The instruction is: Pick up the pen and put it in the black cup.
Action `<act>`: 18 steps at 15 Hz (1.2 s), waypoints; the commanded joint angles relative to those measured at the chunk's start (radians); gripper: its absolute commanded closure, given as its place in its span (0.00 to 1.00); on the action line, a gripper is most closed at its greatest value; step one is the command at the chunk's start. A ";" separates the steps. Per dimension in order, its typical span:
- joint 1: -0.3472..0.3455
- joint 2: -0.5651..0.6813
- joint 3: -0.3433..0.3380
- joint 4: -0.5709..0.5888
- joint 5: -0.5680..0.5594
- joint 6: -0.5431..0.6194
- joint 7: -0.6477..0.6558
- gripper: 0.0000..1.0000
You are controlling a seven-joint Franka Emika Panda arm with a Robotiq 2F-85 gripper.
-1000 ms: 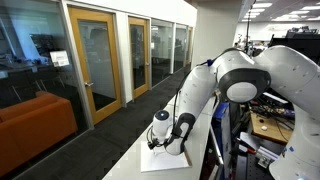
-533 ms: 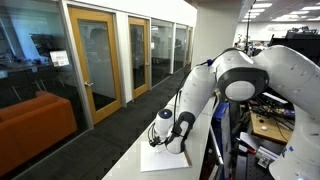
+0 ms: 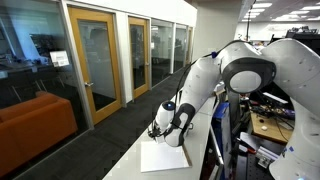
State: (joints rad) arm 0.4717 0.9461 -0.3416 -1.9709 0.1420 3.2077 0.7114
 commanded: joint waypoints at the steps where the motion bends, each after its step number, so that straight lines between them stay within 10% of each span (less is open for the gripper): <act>1: 0.087 -0.083 -0.058 -0.091 0.075 0.061 -0.066 0.95; 11: 0.499 -0.006 -0.422 -0.209 0.380 0.103 -0.100 0.95; 18: 0.605 0.099 -0.537 -0.274 0.463 0.065 -0.098 0.95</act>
State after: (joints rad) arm 1.0409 1.0012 -0.8399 -2.2341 0.5709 3.2938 0.6195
